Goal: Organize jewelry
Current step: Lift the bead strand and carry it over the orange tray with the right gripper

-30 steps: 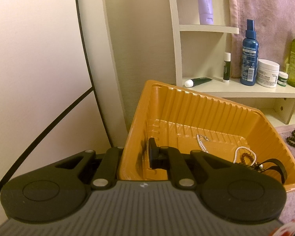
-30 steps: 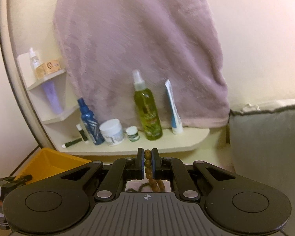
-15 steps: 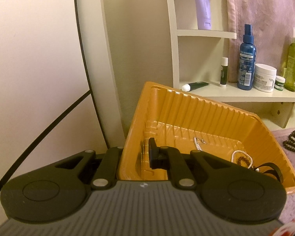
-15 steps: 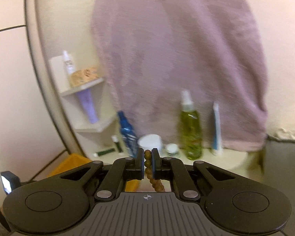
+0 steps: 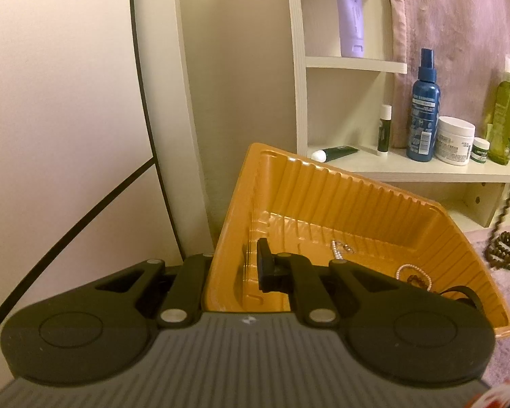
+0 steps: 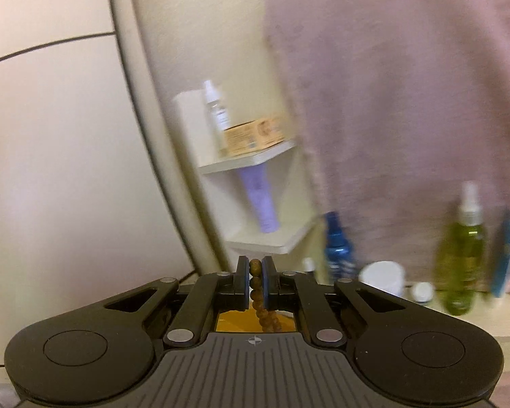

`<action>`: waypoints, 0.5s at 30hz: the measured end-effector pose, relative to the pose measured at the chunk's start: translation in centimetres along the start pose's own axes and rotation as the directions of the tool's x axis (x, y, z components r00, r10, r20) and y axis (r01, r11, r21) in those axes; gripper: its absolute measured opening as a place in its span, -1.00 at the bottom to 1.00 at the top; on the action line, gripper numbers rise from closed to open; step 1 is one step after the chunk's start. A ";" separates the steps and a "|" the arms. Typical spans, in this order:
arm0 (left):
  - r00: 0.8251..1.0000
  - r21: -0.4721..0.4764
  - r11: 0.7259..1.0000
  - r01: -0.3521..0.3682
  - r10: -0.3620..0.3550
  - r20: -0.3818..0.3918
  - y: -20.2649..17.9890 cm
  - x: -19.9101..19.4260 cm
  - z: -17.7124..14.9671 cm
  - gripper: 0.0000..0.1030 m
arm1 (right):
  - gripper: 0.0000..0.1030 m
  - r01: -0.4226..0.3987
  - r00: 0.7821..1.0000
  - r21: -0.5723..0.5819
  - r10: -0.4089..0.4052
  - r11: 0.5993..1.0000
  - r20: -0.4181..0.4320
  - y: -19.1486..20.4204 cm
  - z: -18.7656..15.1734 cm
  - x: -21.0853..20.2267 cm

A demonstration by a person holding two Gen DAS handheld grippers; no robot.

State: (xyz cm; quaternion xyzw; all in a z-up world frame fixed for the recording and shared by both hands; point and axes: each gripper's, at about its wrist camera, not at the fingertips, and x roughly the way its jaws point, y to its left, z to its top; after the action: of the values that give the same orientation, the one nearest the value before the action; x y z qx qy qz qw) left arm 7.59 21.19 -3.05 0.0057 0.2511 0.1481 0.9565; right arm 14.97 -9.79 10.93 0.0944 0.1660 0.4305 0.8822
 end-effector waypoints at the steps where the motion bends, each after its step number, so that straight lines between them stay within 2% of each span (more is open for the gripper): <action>1: 1.000 -0.001 1.000 0.002 -0.002 0.001 0.0 0.0 0.0 -0.81 | -0.86 -0.010 1.000 -0.002 0.010 1.000 -0.007 0.3 -0.1 0.7; 9: 1.000 -0.009 1.000 0.010 -0.010 0.004 0.2 0.1 0.0 -0.81 | -0.86 -0.013 0.995 0.030 0.016 0.999 -0.098 0.5 -2.8 5.6; 15: 1.000 -0.012 1.000 0.011 -0.011 0.003 0.2 0.0 -0.1 -0.81 | -0.86 0.006 0.976 0.077 0.011 0.997 -0.217 -0.7 -6.2 8.4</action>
State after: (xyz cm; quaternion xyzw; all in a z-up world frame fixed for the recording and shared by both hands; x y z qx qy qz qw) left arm 7.51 21.36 -3.11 -0.0013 0.2486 0.1443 0.9578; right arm 17.97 -3.44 3.14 0.0808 0.2777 0.4327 0.8539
